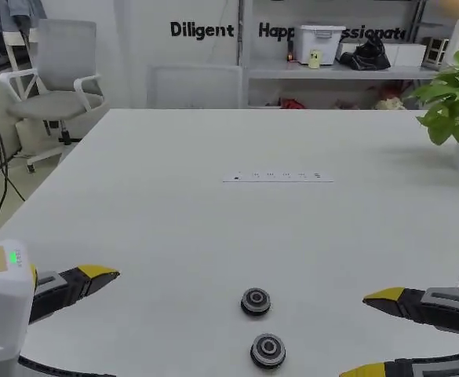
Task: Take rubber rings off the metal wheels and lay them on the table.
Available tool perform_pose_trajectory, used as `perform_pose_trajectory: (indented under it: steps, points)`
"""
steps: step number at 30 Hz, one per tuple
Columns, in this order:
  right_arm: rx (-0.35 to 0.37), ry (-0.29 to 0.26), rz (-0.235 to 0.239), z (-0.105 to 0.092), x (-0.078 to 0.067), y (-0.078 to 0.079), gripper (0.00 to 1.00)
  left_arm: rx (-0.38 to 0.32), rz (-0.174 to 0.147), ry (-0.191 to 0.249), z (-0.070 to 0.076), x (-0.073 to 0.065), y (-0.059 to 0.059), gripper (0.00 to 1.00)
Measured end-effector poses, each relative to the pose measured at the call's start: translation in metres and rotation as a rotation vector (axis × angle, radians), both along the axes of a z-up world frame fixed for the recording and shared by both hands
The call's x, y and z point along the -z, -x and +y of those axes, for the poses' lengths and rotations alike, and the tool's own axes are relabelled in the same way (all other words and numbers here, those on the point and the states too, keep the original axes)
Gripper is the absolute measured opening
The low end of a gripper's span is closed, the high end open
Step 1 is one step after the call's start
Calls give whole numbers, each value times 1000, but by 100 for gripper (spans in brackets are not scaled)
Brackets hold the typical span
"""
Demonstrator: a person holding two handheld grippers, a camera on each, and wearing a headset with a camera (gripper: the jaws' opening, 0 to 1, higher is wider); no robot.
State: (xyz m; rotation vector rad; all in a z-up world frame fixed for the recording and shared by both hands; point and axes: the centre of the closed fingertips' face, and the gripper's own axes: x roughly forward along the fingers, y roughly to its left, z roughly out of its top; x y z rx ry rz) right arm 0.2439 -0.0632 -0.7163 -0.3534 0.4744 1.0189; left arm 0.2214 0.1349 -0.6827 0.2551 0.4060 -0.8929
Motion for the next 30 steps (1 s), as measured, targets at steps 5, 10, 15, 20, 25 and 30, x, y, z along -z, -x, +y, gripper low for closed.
perform_pose_trajectory:
  steps: [5, 10, 15, 20, 25, 30]
  points:
    - [3, -3, -5, -1, 0, 0, 58, 12, -3, -4, -2, 0, 0, 98]
    - [6, -1, 4, -3, 5, -2, 57, 12, 1, -8, -2, 4, -2, 98]
    - [3, -6, 3, -3, 5, -6, 56, 14, 0, -7, -3, 5, -6, 98]
    - [-7, -11, -1, -2, 5, -11, 52, 20, -3, -19, -5, 7, -12, 97]
    - [-8, -12, -8, -2, 4, -16, 54, 21, -4, -20, -5, 8, -18, 97]
    - [-2, -32, -6, -1, 2, -21, 55, 27, 1, -21, -9, 11, -22, 97]
